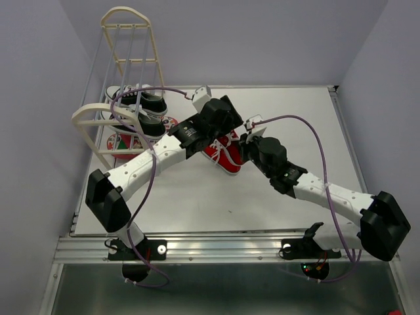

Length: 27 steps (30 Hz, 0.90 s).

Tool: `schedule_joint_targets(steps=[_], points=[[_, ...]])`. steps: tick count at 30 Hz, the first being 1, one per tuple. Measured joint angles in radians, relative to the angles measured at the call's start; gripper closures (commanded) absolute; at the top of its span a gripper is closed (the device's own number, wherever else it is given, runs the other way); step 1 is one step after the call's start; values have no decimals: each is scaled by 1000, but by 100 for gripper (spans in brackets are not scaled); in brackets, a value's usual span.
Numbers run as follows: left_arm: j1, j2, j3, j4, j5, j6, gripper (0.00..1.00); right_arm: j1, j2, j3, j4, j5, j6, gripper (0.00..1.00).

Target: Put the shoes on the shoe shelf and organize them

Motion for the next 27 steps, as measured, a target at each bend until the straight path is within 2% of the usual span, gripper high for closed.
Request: schedule_joint_targets(steps=[12, 15, 17, 20, 22, 23, 24, 25, 27], points=[[-3, 105, 47, -14, -13, -69, 10, 16, -3, -83, 98, 95, -20, 99], [-3, 106, 47, -14, -14, -78, 21, 24, -6, -94, 124, 127, -28, 99], [-4, 109, 48, -13, -15, -80, 31, 29, -7, -98, 145, 143, -38, 99], [-4, 129, 60, -15, -18, -79, 36, 36, -7, -106, 172, 155, -51, 98], [-4, 152, 75, -19, -22, -79, 46, 39, -7, -107, 179, 173, -69, 98], [-4, 160, 80, -22, -23, -79, 64, 39, -6, -107, 180, 184, -84, 98], [-4, 173, 89, -26, -23, -79, 73, 39, -5, -107, 180, 191, -95, 98], [-4, 181, 92, -28, -24, -75, 100, 40, -4, -107, 182, 194, -105, 97], [-4, 193, 103, -28, -22, -78, 100, 40, 2, -107, 184, 194, -115, 95]])
